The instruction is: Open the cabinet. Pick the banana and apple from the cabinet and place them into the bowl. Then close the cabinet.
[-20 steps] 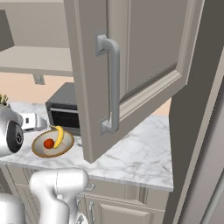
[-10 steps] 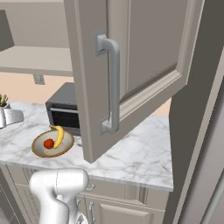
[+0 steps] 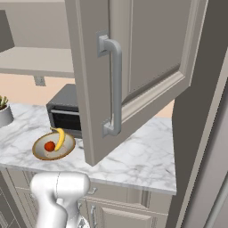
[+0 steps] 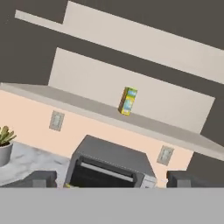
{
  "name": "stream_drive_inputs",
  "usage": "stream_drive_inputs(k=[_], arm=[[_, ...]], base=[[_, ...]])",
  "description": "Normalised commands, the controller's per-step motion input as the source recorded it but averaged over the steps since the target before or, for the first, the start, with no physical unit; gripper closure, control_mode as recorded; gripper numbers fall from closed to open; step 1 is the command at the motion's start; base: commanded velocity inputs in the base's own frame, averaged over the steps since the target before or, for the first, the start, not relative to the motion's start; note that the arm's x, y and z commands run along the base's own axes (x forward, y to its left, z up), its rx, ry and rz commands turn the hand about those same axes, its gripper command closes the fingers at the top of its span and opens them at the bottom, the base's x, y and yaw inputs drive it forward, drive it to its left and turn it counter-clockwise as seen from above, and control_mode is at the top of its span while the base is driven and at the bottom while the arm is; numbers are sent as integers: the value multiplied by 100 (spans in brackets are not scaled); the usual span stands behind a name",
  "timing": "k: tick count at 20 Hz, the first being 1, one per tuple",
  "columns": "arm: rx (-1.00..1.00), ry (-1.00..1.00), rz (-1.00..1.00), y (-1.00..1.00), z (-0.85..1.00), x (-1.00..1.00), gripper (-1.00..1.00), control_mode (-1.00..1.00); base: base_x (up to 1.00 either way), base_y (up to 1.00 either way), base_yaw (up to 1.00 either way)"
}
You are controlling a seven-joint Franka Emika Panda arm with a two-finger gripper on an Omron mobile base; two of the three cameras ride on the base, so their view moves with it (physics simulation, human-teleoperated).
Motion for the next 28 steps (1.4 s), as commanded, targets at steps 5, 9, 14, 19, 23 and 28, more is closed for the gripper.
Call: stream_drive_inputs(k=[5, 9, 14, 19, 23, 28], arm=[[0, -40, 1, 7, 41, -93, -100, -100], [0, -33, 1, 32, 30, -72, -100, -100], [1, -25, 0, 53, 5, -17, -100, -100], [1, -23, 0, 70, -7, 29, -100, -100], [0, -10, -4, 51, -34, 73, -100, -100], [0, -15, -30, 10, -24, 57, -100, -100]], base=[[0, 0, 0], [0, 0, 0], [0, 0, 0], [0, 0, 0], [0, 0, 0], [0, 0, 0]])
